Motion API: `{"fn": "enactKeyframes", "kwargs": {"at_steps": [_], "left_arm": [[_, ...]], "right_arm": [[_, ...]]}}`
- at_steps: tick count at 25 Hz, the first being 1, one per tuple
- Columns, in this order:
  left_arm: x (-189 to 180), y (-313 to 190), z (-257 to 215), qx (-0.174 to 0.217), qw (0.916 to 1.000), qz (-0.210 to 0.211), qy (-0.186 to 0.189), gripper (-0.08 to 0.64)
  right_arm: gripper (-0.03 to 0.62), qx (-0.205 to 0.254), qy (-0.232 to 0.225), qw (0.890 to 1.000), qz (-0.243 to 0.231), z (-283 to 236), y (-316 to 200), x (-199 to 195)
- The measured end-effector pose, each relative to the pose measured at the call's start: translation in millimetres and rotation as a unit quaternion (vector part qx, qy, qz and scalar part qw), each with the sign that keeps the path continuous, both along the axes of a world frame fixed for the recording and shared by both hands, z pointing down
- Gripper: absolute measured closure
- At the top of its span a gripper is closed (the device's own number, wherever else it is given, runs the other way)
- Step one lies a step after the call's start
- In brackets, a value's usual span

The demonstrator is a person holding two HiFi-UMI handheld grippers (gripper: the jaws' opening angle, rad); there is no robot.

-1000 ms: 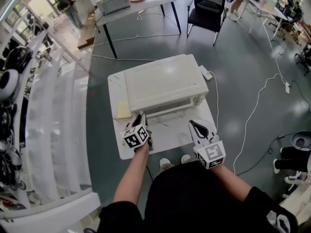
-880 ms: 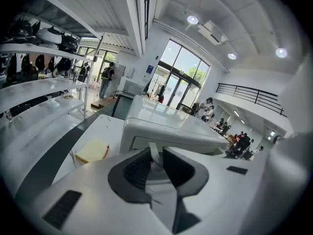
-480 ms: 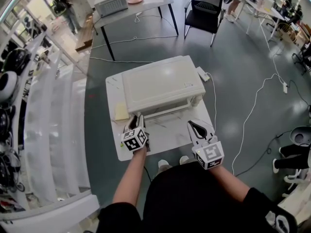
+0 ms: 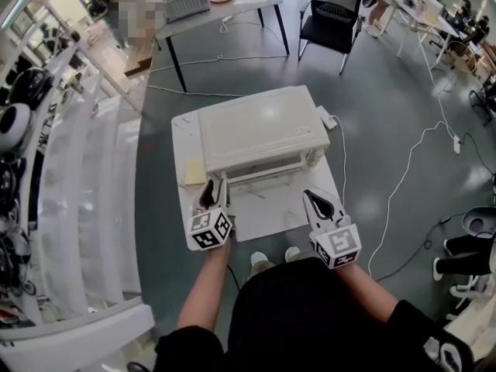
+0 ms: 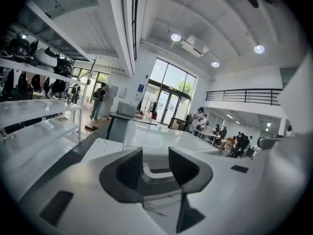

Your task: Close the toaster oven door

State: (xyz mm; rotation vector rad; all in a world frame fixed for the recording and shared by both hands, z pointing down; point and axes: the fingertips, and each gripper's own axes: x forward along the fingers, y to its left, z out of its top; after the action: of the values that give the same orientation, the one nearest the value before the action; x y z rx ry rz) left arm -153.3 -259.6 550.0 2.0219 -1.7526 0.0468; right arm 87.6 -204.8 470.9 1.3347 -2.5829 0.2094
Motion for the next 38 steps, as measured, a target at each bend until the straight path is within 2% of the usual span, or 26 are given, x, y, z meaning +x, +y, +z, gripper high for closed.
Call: {"fn": "enactKeyframes", "kwargs": {"at_steps": [5,11,16,21,28,38], "left_arm": [[13,28,-42,0.053,0.9984,0.018,-0.013,0.396],[31,58,-73,0.097,0.9947,0.030,-0.015,0.397],[38,82,-93,0.127,0.9909,0.043,-0.013,0.443],[27,96,-96,0.137,0.9898,0.026,-0.029,0.492],[11,107,-87,0.119,0.9917,-0.001,-0.048,0.528],[15,106,-84,0.104,0.9933,0.000,-0.049,0.541]], "right_arm": [[0.571,0.004,-0.006,1.000,0.011,-7,-4,11],[0.571,0.009,-0.006,1.000,0.026,-13,-9,23],[0.571,0.024,0.009,0.999,0.028,-19,-5,31],[0.571,0.034,0.019,0.999,0.020,-23,-4,28],[0.571,0.034,0.021,0.999,0.017,-26,-4,29],[0.572,0.044,0.019,0.999,0.014,-32,0,33]]}}
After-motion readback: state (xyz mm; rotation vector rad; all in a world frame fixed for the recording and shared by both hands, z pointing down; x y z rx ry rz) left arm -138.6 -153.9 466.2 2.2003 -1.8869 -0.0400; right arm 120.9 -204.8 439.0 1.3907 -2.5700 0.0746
